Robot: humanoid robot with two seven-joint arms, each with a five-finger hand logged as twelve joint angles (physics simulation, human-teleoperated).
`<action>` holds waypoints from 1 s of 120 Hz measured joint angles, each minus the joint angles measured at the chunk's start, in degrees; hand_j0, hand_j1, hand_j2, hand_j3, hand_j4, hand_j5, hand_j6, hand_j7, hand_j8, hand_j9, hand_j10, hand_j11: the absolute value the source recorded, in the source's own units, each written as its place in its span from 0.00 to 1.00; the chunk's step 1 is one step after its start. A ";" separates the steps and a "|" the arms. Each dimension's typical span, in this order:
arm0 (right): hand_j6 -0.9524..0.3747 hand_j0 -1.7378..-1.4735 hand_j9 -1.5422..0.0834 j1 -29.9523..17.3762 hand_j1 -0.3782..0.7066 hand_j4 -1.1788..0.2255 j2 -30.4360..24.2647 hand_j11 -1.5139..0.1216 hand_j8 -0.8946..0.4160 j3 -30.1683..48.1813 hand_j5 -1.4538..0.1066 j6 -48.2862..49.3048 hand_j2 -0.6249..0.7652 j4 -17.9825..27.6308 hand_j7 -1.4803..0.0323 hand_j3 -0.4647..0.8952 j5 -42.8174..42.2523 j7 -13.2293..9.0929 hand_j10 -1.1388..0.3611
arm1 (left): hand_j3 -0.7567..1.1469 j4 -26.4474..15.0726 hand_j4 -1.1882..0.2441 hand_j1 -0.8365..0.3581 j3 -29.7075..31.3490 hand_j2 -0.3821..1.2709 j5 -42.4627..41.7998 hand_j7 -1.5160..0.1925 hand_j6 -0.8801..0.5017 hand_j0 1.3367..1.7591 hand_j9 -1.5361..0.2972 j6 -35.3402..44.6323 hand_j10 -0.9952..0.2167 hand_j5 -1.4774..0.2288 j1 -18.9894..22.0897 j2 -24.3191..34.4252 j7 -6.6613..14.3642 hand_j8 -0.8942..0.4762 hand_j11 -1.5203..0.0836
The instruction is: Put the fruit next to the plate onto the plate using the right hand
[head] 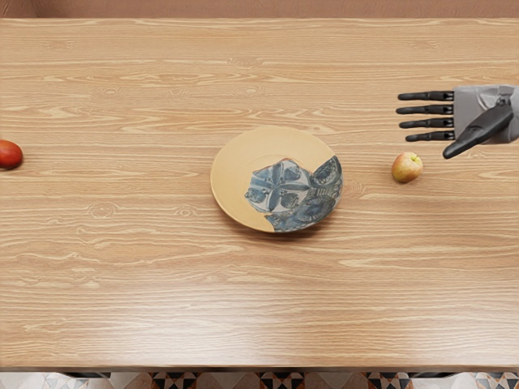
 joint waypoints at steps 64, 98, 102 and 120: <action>0.69 0.30 0.92 4.30 0.06 0.82 -0.02 0.90 0.66 -1.61 0.90 0.00 0.44 9.27 0.95 0.34 -12.96 0.00 0.74 | 0.40 0.00 0.67 0.76 0.01 0.26 0.00 0.71 0.47 0.76 0.67 0.00 0.63 0.69 0.00 0.00 0.00 0.48 0.76; 0.69 0.30 0.92 14.95 0.07 0.81 -0.84 0.90 0.65 -14.02 0.90 -13.51 0.44 18.42 0.95 0.34 -27.07 0.00 0.73 | 0.40 0.00 0.67 0.76 0.04 0.26 0.00 0.71 0.47 0.76 0.67 0.00 0.63 0.69 0.00 0.00 0.00 0.48 0.76; 0.69 0.30 0.92 16.77 0.07 0.81 -0.76 0.90 0.65 -16.48 0.90 -15.93 0.44 18.75 0.95 0.34 -28.43 0.00 0.73 | 0.40 0.02 0.67 0.76 0.06 0.26 0.00 0.71 0.47 0.76 0.67 0.00 0.63 0.69 0.00 0.00 0.00 0.48 0.76; 0.69 0.30 0.92 25.12 0.07 0.81 3.30 0.90 0.65 -28.45 0.90 -27.75 0.44 20.23 0.95 0.34 -34.49 0.00 0.73 | 0.40 0.04 0.67 0.76 0.16 0.26 0.00 0.71 0.47 0.76 0.67 0.00 0.63 0.69 0.00 0.00 0.00 0.48 0.76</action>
